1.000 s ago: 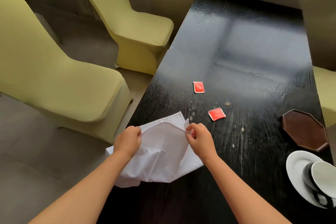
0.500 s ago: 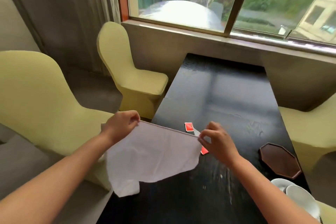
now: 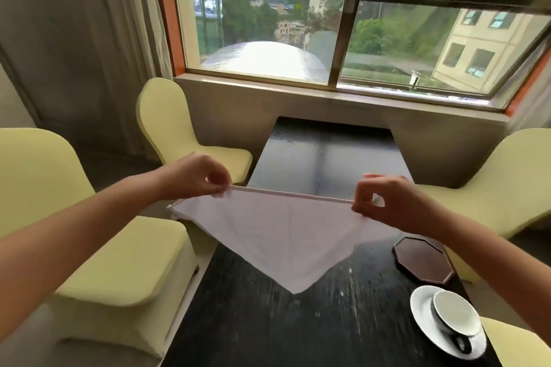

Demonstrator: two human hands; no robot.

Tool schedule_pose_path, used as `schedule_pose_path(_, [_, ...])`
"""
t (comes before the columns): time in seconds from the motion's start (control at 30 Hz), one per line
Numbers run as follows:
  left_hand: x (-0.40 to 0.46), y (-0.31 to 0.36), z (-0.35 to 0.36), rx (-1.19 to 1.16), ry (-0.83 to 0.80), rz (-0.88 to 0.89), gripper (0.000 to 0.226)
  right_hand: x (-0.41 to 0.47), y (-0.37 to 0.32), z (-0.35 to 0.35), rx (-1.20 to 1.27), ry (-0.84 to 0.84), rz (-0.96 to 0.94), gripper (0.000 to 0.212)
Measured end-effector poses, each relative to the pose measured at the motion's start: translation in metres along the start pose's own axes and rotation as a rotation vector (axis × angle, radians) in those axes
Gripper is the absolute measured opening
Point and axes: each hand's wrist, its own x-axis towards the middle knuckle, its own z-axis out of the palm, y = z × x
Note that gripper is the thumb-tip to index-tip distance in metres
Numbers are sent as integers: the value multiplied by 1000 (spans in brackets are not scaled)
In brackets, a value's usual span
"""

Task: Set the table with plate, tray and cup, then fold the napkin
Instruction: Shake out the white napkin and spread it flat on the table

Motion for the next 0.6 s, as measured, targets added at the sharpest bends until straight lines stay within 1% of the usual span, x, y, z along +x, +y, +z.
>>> schedule_pose_path(0.07, [8, 5, 6, 20, -79, -19, 13, -5, 4, -9, -36, -183, 87, 6])
schedule_pose_path(0.1, [13, 6, 10, 34, -114, -25, 12, -6, 7, -11, -56, -248, 120, 5])
schedule_pose_path(0.17, [27, 7, 16, 70, -157, -31, 10, -7, 17, -14, -108, -322, 191, 7])
schedule_pose_path(0.2, [35, 7, 18, 97, -162, -31, 9, -7, 23, -15, -143, -329, 231, 7])
schedule_pose_path(0.27, [51, 5, 21, 159, -141, -46, 7, -4, 36, -19, -213, -270, 279, 6])
schedule_pose_path(0.33, [65, 5, 23, 200, -69, -68, 7, 0, 46, -23, -250, -133, 297, 8])
schedule_pose_path(0.4, [76, 9, 23, 192, 51, -76, 11, 4, 56, -28, -286, -2, 307, 8])
schedule_pose_path(0.5, [88, 20, 18, 195, 261, -56, 11, 6, 65, -35, -374, 135, 307, 9])
schedule_pose_path(0.6, [93, 27, 7, 238, 388, 3, 10, 2, 72, -40, -384, 242, 294, 10])
